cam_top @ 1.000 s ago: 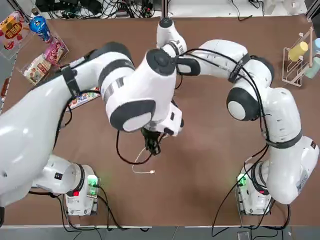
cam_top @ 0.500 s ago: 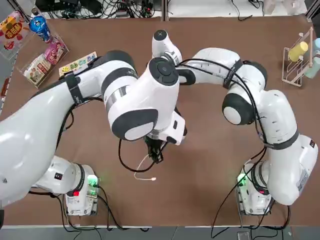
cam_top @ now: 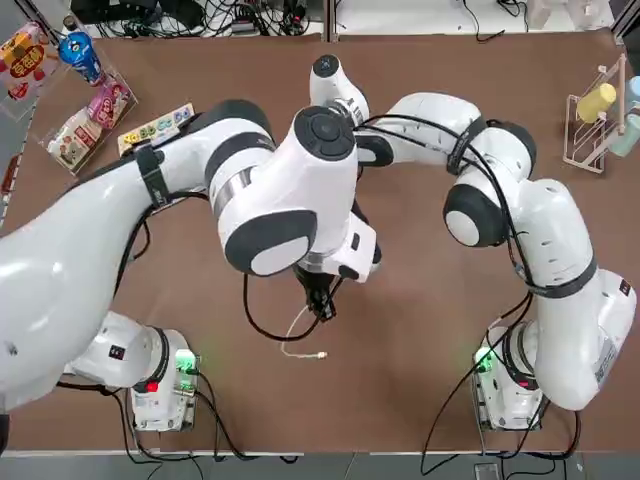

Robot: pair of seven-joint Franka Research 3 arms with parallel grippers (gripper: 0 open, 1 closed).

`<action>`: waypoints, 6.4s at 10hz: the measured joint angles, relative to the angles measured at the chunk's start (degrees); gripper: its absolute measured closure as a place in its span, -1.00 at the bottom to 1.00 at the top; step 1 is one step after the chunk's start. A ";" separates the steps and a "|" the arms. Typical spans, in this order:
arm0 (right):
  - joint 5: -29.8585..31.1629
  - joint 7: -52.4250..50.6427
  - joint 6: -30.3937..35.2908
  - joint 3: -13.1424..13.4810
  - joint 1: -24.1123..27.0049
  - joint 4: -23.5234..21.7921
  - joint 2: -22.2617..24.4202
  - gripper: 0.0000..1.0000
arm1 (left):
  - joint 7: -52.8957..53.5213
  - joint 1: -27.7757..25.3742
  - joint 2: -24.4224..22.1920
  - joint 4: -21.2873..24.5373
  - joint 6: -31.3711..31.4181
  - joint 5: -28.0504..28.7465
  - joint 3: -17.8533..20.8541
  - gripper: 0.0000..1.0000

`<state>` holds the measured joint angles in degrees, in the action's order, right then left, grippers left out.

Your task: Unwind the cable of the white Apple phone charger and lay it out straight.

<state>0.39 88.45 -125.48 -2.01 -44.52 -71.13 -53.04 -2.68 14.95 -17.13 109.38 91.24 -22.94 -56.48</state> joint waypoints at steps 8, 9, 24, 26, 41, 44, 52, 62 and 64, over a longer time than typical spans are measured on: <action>0.92 -1.10 -1.47 -0.02 -0.58 0.31 -2.16 -0.66 | -0.20 -0.06 2.10 -0.98 0.06 -0.01 -2.52 0.93; 0.92 -1.25 -1.47 -0.01 -0.55 0.31 -2.16 -0.35 | -0.20 -0.06 2.18 -0.97 0.06 -0.01 -2.52 0.93; 0.98 -21.07 -8.59 0.47 4.63 1.96 -1.80 0.05 | 0.51 -2.30 2.95 0.17 -0.06 0.00 -2.46 0.93; 1.00 -27.43 -9.93 0.52 6.13 2.32 -1.79 0.05 | 0.52 -3.10 3.59 0.22 -0.05 0.01 -2.43 0.93; 2.02 -44.14 -18.54 3.74 9.20 2.48 -5.00 0.05 | 2.12 -7.91 11.95 0.35 0.07 5.49 -2.23 0.93; 2.08 -44.14 -18.66 3.73 8.99 2.48 -5.81 0.05 | 2.15 -9.22 12.55 0.24 0.58 5.56 -2.20 0.93; 2.08 -44.06 -18.70 3.79 9.13 2.65 -5.80 -0.86 | 2.08 -9.61 14.74 0.07 1.03 7.64 -2.18 0.74; 2.18 -52.52 -7.75 4.42 13.44 4.48 0.53 -1.00 | -5.90 -16.12 14.69 -5.75 0.05 16.26 -1.21 -1.00; 2.19 -60.80 -4.89 4.44 14.87 4.53 0.98 -1.00 | -6.37 -20.36 14.63 -7.39 -0.56 17.26 -0.84 -1.00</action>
<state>2.58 27.65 -130.37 2.42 -29.65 -66.60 -52.06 -9.05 -5.41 -2.49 101.98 90.68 -5.68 -57.31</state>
